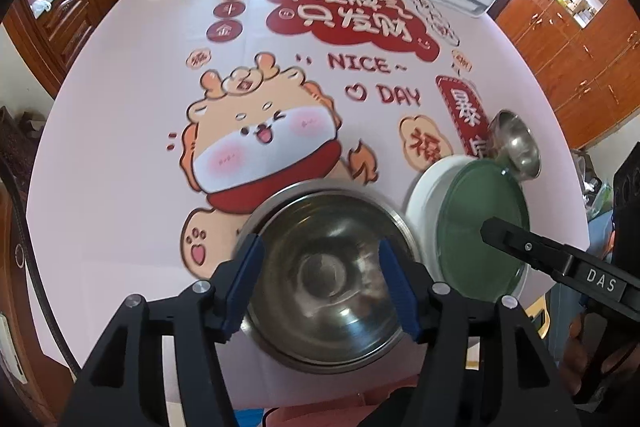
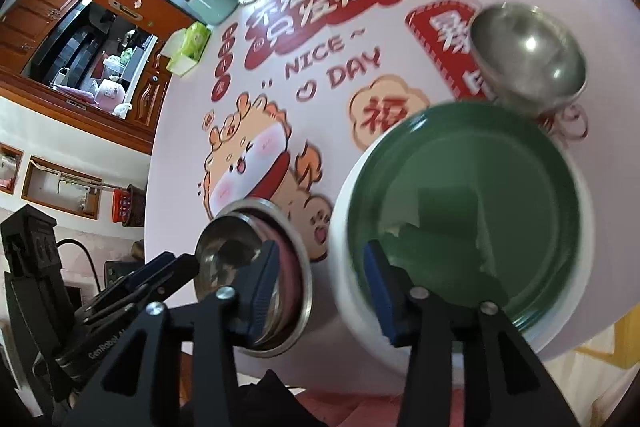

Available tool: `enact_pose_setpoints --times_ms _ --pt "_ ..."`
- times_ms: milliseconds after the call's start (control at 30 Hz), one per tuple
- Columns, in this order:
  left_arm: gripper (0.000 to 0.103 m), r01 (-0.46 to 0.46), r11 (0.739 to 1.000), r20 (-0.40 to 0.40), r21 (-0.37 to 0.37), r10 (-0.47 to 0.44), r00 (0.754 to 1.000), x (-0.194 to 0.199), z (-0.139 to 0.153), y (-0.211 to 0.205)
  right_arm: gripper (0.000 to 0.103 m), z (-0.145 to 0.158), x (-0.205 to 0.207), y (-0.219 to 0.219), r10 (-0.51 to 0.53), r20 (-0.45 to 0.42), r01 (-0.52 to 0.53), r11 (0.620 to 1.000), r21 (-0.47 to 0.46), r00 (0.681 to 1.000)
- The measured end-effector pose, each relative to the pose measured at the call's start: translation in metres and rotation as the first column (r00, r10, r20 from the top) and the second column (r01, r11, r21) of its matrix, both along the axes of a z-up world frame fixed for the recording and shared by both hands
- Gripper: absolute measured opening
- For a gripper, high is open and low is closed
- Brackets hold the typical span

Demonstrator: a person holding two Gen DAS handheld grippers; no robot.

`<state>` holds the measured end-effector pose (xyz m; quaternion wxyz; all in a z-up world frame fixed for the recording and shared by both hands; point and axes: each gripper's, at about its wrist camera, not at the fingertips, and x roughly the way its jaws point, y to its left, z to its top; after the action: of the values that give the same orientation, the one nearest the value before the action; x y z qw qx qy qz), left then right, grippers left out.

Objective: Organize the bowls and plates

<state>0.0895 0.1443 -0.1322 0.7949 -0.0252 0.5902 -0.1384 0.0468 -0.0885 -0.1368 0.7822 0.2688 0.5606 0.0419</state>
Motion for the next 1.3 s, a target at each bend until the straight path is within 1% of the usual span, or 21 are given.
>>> enact_pose_setpoints --times_ms 133,233,333,433,567,767,900,1167,1300 --pt "0.062 -0.030 1.000 0.027 0.003 0.030 0.999 -0.002 0.011 -0.015 0.055 0.009 -0.002 -0.021 0.012 0.038 -0.011 1.000 -0.016 0.999" --pt "0.064 -0.063 0.998 0.042 0.002 0.063 0.997 -0.003 0.018 -0.027 0.060 0.015 -0.003 -0.037 0.034 0.061 -0.031 0.998 -0.050 0.998" --pt "0.064 -0.087 0.996 0.057 0.000 0.086 0.995 -0.004 0.023 -0.041 0.062 0.021 -0.005 -0.056 0.055 0.091 -0.048 0.996 -0.080 0.994" --pt "0.064 -0.105 0.994 0.070 -0.001 0.105 0.992 -0.006 0.028 -0.057 0.065 0.025 -0.006 -0.076 0.061 0.111 -0.051 0.995 -0.087 0.992" --pt "0.064 -0.124 0.992 0.073 0.004 0.124 0.990 -0.007 0.030 -0.079 0.067 0.024 -0.005 -0.102 0.070 0.128 -0.056 0.993 -0.104 0.989" --pt "0.064 -0.146 0.989 0.060 0.010 0.146 0.988 -0.007 0.027 -0.107 0.068 0.016 0.002 -0.136 0.085 0.116 -0.071 0.990 -0.125 0.990" --pt "0.065 -0.164 0.986 0.053 0.007 0.163 0.985 -0.004 0.023 -0.128 0.068 0.011 0.011 -0.153 0.133 0.107 -0.116 0.981 -0.154 0.985" --pt "0.065 -0.189 0.982 0.037 0.003 0.188 0.981 0.005 0.013 -0.172 0.068 0.000 0.028 -0.187 0.216 0.105 -0.195 0.964 -0.179 0.971" --pt "0.066 -0.196 0.981 0.028 0.006 0.196 0.980 0.012 0.005 -0.193 0.068 -0.007 0.037 -0.203 0.230 0.096 -0.213 0.964 -0.160 0.968"
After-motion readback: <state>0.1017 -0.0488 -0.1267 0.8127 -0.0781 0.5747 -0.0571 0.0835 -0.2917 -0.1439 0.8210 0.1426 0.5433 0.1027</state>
